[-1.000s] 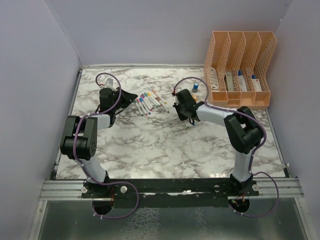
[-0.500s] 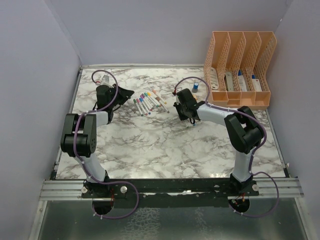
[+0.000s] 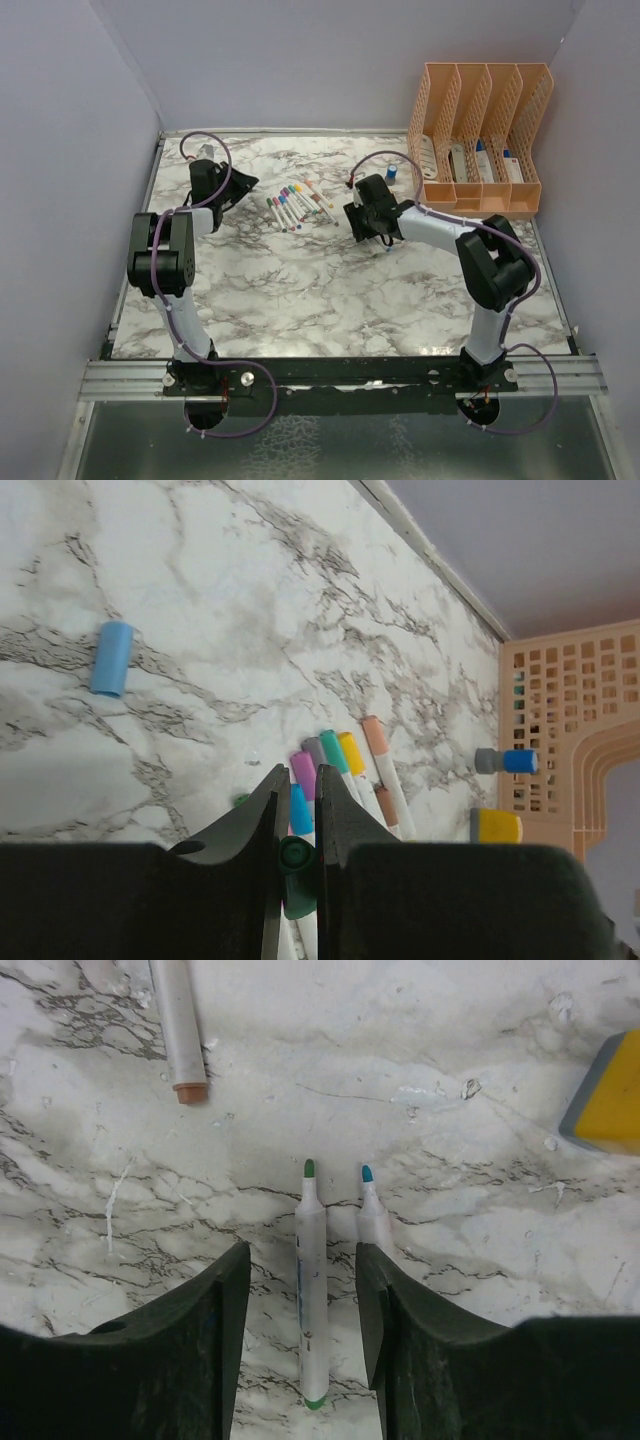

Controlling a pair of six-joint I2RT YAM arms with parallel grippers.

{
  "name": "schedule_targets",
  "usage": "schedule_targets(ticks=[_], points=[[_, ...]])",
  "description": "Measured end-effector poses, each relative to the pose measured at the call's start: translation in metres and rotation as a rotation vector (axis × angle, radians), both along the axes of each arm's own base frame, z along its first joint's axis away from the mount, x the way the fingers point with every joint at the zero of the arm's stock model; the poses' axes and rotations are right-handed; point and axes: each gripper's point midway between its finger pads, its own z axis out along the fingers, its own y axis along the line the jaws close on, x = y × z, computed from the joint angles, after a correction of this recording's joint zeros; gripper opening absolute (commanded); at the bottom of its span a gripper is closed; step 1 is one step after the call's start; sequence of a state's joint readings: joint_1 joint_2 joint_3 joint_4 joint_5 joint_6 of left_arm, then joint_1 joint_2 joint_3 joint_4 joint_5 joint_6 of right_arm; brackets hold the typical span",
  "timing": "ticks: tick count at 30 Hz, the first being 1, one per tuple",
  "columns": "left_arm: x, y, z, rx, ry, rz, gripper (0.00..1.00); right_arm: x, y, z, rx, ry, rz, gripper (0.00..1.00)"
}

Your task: Open the pen caps

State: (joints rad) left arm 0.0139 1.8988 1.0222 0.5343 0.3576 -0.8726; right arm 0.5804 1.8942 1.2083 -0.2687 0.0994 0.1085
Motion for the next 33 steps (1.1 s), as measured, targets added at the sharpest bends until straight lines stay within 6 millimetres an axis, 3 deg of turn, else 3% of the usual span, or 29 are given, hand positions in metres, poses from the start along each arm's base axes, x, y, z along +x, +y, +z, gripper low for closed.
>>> schedule_targets(ticks=[7, 13, 14, 19, 24, 28, 33], points=[[0.009, 0.015, -0.029, 0.043, 0.071, 0.028, 0.21, 0.005, 0.005, 0.035, 0.051, -0.069, 0.007, 0.62], [0.009, 0.022, -0.044, 0.084, 0.114, 0.045, 0.29, 0.007, 0.011, 0.046, 0.082, -0.086, 0.022, 0.63], [0.008, 0.027, -0.05, 0.11, 0.138, 0.062, 0.31, 0.016, 0.02, 0.061, 0.113, -0.113, 0.033, 0.63], [0.006, 0.033, -0.057, 0.144, 0.161, 0.081, 0.31, 0.024, 0.028, 0.076, 0.145, -0.144, 0.042, 0.63], [0.002, 0.042, -0.065, 0.168, 0.195, 0.108, 0.36, 0.03, 0.034, 0.077, 0.154, -0.149, 0.048, 0.64], [-0.005, 0.05, -0.062, 0.175, 0.196, 0.136, 0.51, 0.043, 0.045, 0.069, 0.156, -0.139, 0.057, 0.64], [-0.026, 0.05, -0.027, 0.152, 0.13, 0.166, 0.71, 0.055, 0.057, 0.054, 0.146, -0.118, 0.072, 0.64]])
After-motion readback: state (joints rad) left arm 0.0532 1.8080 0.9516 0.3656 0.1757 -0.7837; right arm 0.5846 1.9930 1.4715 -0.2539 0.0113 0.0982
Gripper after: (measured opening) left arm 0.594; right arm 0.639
